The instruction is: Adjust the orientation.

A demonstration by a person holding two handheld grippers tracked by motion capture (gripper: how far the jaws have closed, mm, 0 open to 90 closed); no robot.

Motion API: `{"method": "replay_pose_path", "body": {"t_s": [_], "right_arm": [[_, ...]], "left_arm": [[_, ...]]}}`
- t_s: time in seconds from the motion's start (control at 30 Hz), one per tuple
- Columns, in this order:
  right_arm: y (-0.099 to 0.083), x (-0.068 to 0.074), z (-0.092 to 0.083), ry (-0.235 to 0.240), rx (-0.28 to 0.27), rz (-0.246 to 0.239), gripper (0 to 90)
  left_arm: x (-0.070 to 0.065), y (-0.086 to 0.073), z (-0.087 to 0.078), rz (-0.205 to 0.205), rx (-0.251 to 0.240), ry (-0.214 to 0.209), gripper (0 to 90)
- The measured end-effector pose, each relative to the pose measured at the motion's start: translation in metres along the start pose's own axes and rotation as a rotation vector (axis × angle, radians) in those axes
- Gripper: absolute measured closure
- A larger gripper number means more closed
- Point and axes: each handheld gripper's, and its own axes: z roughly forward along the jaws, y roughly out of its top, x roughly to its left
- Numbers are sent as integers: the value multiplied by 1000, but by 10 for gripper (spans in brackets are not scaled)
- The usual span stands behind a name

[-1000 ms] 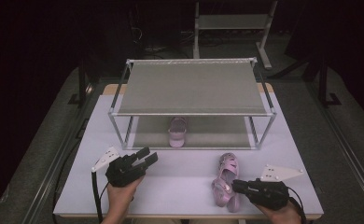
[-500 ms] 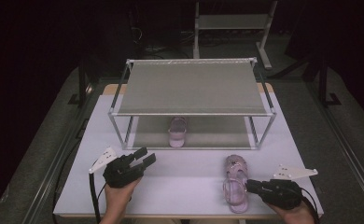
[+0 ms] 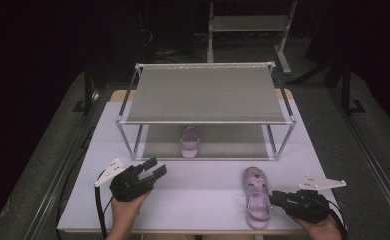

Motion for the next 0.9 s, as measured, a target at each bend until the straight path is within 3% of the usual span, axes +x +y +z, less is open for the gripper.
{"method": "replay_pose_path", "body": {"t_s": [0.3,0.43,0.7,0.9], "right_arm": [[-3,1,-14,0,-75,30,675],[-3,8,-20,14,-146,47,654],[-1,16,-13,73,-134,54,559],[-1,19,-5,70,-104,72,548]], "left_arm": [[6,1,-5,-10,-7,18,458],[5,1,-5,-8,-9,19,458],[5,0,-4,-2,-3,23,449],[6,0,-4,0,-4,27,447]]}}
